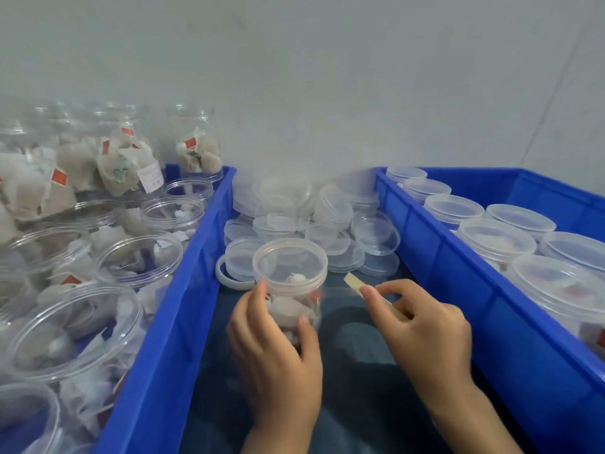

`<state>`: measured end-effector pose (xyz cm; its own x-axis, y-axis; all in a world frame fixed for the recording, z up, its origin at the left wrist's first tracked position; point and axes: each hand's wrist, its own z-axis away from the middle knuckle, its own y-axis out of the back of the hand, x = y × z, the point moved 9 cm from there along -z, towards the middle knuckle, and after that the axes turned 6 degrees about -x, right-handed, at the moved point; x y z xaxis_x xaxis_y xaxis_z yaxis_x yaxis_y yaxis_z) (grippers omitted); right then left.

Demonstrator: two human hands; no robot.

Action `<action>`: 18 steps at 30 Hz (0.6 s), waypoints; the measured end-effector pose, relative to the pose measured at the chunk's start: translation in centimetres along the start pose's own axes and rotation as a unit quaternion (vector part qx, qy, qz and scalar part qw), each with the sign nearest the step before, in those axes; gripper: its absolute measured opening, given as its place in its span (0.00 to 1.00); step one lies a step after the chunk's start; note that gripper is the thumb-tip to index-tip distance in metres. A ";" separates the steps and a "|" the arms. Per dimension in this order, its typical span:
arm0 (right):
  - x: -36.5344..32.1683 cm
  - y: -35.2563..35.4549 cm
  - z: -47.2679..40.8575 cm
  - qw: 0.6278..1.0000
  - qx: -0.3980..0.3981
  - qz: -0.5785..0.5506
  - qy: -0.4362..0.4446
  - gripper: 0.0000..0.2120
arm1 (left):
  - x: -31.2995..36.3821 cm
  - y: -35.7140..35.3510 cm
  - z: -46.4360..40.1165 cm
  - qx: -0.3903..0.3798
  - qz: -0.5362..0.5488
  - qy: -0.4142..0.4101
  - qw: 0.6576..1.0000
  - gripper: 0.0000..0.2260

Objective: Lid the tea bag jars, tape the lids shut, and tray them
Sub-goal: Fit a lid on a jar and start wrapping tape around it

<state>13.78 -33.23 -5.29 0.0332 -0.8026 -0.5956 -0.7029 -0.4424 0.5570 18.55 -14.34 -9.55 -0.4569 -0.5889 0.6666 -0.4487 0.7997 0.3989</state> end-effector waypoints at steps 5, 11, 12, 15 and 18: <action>-0.1 0.0 0.0 1.000 0.003 -0.003 0.009 0.17 | -0.2 0.3 0.0 0.024 0.032 -0.008 0.999 0.22; -0.1 -0.2 0.0 1.000 -0.003 0.003 0.012 0.15 | -0.1 0.1 -0.1 0.019 0.017 -0.018 1.000 0.22; -0.1 -0.2 0.0 1.000 -0.003 0.002 0.011 0.15 | -0.1 0.0 -0.1 0.011 0.017 -0.012 1.000 0.23; -0.1 -0.2 0.0 1.000 -0.003 0.000 0.010 0.16 | -0.1 -0.1 -0.2 0.001 0.019 -0.007 1.000 0.24; 0.0 -0.2 0.0 1.000 -0.008 0.001 0.007 0.16 | -0.1 0.0 -0.2 -0.002 0.021 -0.003 1.000 0.25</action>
<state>13.92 -33.10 -5.42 0.0420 -0.8089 -0.5865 -0.6914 -0.4473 0.5674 18.79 -14.29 -9.50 -0.4798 -0.5556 0.6791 -0.4261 0.8241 0.3731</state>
